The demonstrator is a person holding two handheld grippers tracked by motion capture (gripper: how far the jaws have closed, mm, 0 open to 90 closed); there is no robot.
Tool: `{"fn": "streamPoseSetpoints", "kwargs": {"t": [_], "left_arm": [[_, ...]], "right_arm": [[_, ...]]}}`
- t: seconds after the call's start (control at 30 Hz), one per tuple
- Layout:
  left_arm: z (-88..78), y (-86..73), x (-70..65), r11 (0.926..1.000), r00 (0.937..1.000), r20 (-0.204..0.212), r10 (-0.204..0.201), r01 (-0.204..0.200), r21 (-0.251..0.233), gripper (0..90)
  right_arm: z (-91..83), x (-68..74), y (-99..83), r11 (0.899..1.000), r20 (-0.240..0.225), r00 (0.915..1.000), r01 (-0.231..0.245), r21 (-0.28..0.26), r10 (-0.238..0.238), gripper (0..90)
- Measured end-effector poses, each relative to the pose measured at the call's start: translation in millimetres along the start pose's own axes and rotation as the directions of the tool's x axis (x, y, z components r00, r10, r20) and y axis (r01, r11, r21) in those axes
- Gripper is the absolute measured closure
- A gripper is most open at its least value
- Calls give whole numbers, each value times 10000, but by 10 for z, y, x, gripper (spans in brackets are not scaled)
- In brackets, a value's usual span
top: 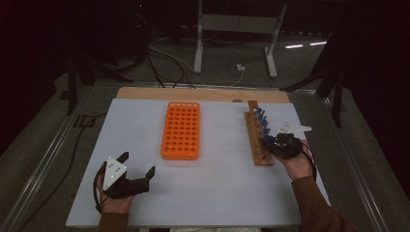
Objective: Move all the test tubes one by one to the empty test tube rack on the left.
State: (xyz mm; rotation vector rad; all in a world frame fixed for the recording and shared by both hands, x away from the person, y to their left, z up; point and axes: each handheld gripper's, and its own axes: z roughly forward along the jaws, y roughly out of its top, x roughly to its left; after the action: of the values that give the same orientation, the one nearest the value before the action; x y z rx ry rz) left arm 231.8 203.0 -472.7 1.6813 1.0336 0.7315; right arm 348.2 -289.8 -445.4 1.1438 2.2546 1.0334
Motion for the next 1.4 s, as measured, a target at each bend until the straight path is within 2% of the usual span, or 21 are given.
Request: {"fn": "streamPoseSetpoints", "kwargs": {"t": [0.17, 0.57, 0.77, 0.87, 1.07, 1.27, 1.4], "left_arm": [[8, -2, -4, 10000, 10000, 25, 33, -33, 24, 12], [31, -11, -9, 9997, 10000, 48, 83, -85, 233, 12], [43, -12, -14, 9992, 9999, 78, 151, -154, 363, 12], [39, -12, -6, 9993, 9999, 111, 49, -53, 361, 13], [64, 7, -25, 9985, 9989, 450, -150, 126, 536, 20], [150, 84, -103, 9956, 9985, 548, 41, -92, 928, 30], [213, 189, -152, 9968, 9958, 844, 356, -415, 689, 30]], "right_arm": [[9, 22, 10, 9999, 122, 9998, 143, 26, -144, 759], [-27, 6, 25, 10000, 25, 10000, -23, -91, 23, 763], [-101, -1, 96, 9996, -140, 9999, -82, -270, 78, 763], [-152, -4, 157, 9995, -171, 9998, -34, -304, 29, 763], [-287, -28, 287, 9983, -298, 9996, -18, -577, 1, 764], [-363, -71, 376, 9985, -233, 9996, 131, -534, -144, 764], [-432, -108, 450, 9974, -347, 9993, 111, -717, -137, 764]]}}
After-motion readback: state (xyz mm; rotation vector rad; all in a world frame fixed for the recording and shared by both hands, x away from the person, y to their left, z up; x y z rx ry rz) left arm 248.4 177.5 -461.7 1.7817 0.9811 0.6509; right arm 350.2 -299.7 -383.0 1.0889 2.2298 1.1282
